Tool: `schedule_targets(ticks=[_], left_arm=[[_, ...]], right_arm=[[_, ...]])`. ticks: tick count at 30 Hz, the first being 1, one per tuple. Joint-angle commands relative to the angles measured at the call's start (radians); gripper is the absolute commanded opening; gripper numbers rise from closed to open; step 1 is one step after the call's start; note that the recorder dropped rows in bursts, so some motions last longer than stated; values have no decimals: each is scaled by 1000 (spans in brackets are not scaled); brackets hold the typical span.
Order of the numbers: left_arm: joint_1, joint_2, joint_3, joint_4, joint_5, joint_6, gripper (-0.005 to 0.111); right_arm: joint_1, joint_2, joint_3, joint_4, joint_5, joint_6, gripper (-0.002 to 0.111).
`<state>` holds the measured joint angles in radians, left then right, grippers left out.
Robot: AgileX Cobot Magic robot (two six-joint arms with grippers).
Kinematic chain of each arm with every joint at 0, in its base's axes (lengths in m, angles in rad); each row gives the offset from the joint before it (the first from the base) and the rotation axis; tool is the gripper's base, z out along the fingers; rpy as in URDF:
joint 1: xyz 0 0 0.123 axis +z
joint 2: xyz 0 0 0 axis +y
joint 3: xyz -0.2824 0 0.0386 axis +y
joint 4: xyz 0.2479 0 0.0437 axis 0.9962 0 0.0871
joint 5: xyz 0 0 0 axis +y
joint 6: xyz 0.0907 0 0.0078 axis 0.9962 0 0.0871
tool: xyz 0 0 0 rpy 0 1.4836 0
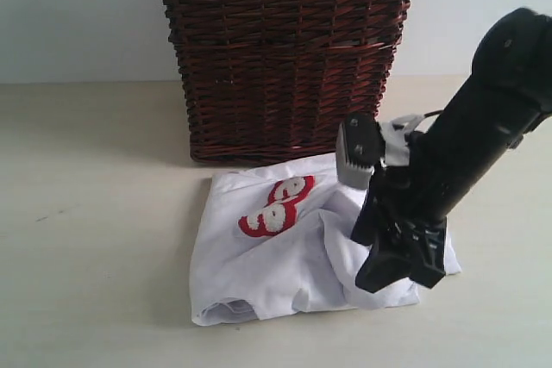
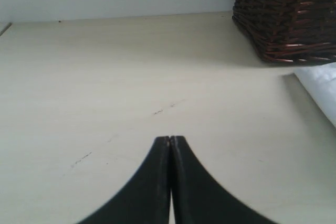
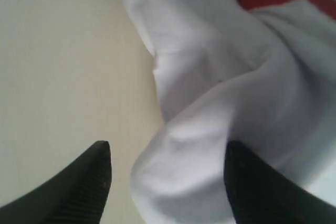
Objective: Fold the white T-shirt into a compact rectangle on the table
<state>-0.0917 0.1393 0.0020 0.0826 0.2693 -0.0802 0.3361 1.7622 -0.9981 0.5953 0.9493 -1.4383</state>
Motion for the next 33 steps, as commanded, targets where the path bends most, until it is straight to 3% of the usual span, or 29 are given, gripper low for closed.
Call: schedule_targets(ticks=[1,6,13,16,20,21,33], left_arm=[[2,-5,-2,3,-2,-2,0],[2,-5,-2,3,-2,-2,0],[2,-5,-2,3,-2,-2,0],[2,-5,-2,3,-2,-2,0],[2,-5,-2,3,-2,-2,0],[2,-5,-2,3,-2,-2,0],[2,-5,-2,3,-2,-2,0]], right_arm=[[52,0,61,-56,-164,58,61],[59,17,76,-86,-288,153,61],[59,107,76,-169,-296,296,52],[59,112,76,-169,-294,299,38],[59,89,74,-206,-294,299,3],[59,78,74,-217,-294,299,0],[59,-111,74,-640,-461,231,0]])
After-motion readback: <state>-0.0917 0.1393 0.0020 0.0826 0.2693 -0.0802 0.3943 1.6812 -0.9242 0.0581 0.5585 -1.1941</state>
